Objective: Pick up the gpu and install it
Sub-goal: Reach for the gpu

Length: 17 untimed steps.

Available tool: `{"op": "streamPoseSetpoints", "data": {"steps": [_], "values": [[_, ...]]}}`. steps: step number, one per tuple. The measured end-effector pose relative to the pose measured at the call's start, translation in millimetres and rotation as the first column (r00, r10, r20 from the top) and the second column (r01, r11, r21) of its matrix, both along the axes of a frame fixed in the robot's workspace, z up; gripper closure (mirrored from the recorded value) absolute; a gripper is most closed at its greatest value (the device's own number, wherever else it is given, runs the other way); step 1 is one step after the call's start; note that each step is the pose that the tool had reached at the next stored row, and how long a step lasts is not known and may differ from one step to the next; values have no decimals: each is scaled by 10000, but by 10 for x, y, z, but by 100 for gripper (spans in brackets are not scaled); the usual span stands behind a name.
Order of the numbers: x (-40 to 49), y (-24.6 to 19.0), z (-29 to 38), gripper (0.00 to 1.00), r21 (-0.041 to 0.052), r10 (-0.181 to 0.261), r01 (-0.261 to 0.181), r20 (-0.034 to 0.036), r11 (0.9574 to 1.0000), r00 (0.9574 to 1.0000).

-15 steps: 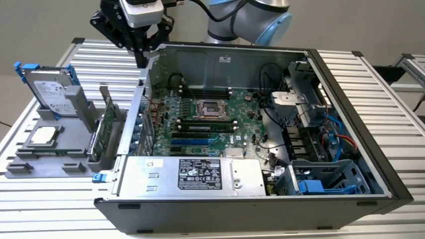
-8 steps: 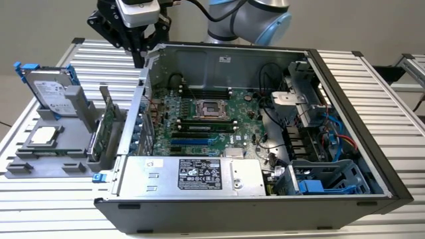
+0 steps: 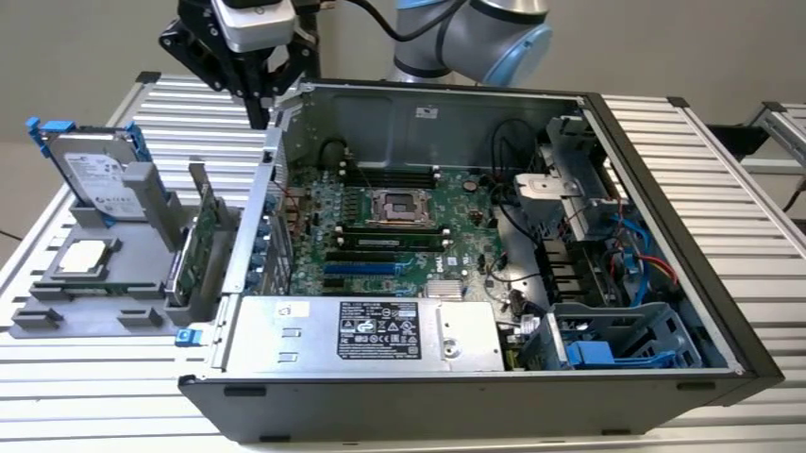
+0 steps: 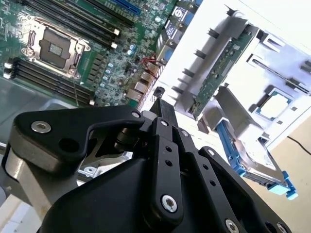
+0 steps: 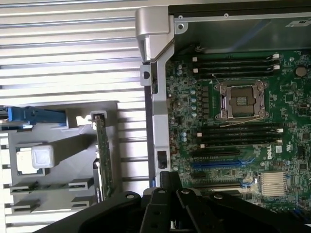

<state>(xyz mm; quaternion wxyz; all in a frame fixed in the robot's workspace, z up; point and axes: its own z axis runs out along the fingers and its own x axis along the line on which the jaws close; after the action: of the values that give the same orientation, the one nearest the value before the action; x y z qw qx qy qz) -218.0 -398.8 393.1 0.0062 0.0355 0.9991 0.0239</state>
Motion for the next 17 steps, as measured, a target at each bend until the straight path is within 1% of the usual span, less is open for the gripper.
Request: {"op": "streamPoseSetpoints", "data": {"steps": [8,17], "values": [[-60,0,-2,100,-1,0,0,-1,10000,10000],[-165,0,-6,100,0,1,-1,-20,10000,10000]]}}
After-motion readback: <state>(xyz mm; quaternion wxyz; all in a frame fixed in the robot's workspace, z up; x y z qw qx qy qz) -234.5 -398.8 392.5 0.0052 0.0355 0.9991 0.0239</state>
